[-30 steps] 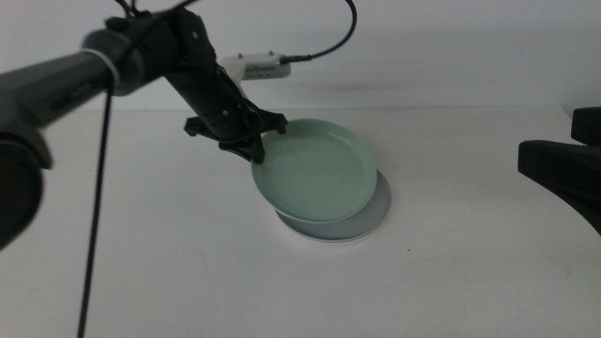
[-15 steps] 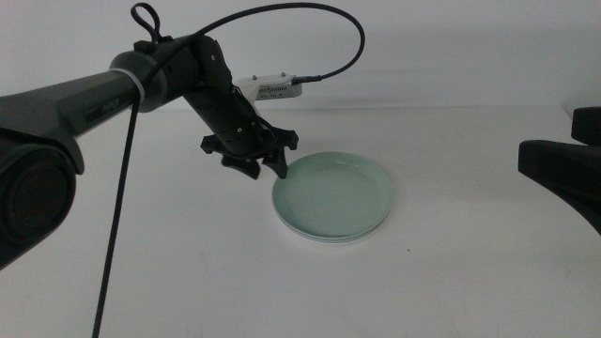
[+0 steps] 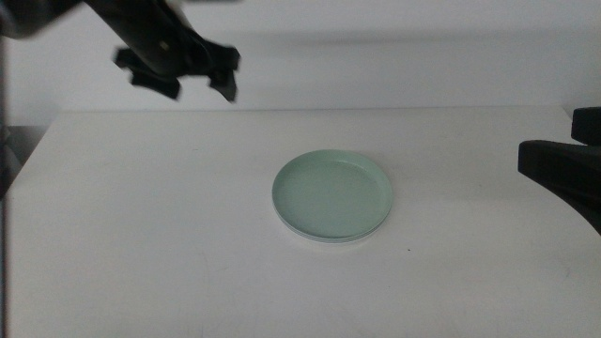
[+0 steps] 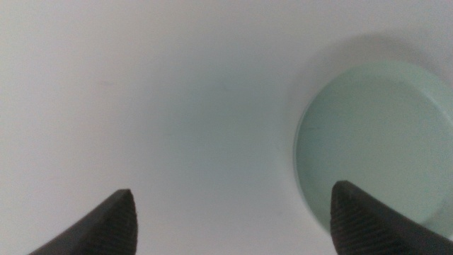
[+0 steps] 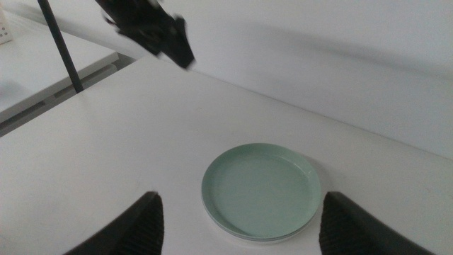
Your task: Stack the three bowls on top of each other.
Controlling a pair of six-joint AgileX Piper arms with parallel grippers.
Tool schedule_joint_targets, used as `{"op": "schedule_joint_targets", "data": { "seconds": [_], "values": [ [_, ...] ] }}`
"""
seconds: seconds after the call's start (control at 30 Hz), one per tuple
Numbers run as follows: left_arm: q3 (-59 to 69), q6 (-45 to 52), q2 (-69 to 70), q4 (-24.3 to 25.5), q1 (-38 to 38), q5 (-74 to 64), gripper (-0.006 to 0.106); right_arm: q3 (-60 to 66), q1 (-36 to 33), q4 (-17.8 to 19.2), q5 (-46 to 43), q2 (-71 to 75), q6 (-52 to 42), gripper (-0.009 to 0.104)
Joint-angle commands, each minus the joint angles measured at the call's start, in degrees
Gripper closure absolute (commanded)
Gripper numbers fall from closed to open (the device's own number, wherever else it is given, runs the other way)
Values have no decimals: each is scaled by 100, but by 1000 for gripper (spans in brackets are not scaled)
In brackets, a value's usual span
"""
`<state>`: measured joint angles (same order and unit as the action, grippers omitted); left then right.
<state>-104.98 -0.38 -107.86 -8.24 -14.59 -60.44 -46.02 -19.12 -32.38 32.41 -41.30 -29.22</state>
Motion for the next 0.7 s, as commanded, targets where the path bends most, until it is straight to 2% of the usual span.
{"op": "schedule_joint_targets", "data": {
  "seconds": [0.0, 0.2, 0.67],
  "values": [
    [4, -140, 772, 229, -13, 116, -4, -135, 1, -99, -358, 4, -81, 39],
    [707, -129, 1808, 496, -13, 571, -4, -135, 1, -99, -358, 4, -81, 39],
    [2454, -109, 3526, 472, -13, 1526, -4, -135, 1, -99, -358, 4, -81, 39]
  ]
}}
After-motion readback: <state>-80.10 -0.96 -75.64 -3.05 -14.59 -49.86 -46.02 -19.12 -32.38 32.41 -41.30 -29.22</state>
